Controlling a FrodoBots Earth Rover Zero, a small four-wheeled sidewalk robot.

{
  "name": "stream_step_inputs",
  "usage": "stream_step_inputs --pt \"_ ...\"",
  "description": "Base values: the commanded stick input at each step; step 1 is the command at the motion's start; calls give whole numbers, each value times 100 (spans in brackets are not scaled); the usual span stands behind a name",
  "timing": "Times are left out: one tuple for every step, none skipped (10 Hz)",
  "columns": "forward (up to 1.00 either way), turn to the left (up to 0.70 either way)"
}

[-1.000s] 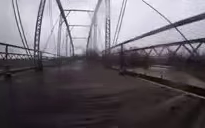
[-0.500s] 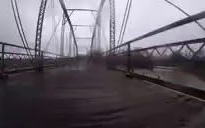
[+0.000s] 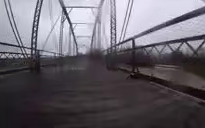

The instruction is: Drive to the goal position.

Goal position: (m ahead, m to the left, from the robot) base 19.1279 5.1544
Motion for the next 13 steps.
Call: stream_step_inputs --pt "100 3" --pt "100 3" --pt "100 4" --pt "100 26" --pt "100 36" --pt "100 23" --pt "100 6" --pt "100 11" --pt "100 27" --pt "100 14" --pt "100 3" --pt "100 4" --pt "100 4"
